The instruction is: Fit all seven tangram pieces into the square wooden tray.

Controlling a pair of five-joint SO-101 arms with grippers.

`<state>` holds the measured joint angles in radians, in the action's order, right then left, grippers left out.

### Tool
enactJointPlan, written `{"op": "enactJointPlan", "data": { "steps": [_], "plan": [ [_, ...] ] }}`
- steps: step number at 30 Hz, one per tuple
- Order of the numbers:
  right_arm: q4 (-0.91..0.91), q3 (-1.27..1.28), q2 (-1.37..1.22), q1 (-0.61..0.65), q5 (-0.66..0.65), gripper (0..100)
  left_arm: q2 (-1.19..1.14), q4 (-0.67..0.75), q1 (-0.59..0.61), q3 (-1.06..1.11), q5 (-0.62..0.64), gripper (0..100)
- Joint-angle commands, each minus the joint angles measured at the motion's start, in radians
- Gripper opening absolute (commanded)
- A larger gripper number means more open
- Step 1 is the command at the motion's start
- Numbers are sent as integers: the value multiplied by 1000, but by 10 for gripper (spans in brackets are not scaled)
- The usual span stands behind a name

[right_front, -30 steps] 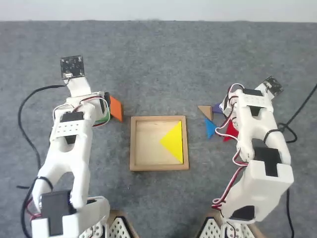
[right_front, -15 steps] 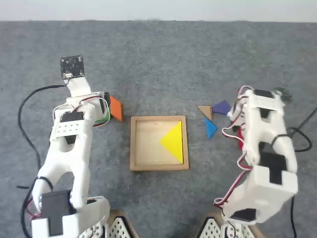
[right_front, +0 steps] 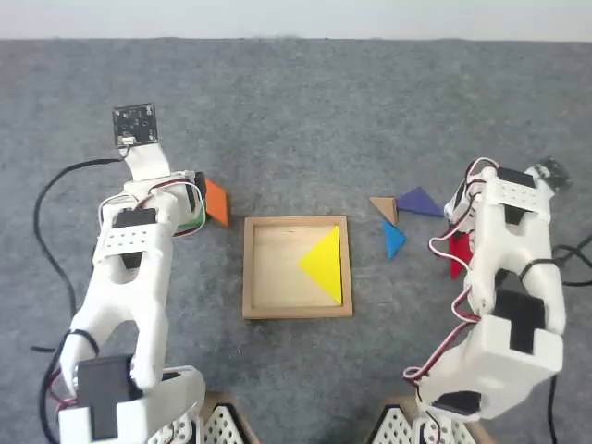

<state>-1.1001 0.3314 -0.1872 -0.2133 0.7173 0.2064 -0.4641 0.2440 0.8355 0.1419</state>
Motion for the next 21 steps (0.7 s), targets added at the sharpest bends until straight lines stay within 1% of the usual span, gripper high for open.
{"op": "enactJointPlan", "data": {
  "steps": [1,4,8,13,17,21],
  "plan": [
    [-12,-57,18,-38,-86,373,3,25,-9,-47,5,201],
    [-58,-94,13,-74,-135,373,3,25,-9,-47,5,201],
    [-128,-157,8,-128,-249,373,3,25,-9,-47,5,201],
    [-134,-161,8,-145,-362,372,3,25,-9,-47,5,201],
    [-139,-166,8,-137,-385,372,3,25,-9,-47,3,201],
    [-127,-169,13,-71,-379,372,2,25,-9,-47,3,201]
  ]
}}
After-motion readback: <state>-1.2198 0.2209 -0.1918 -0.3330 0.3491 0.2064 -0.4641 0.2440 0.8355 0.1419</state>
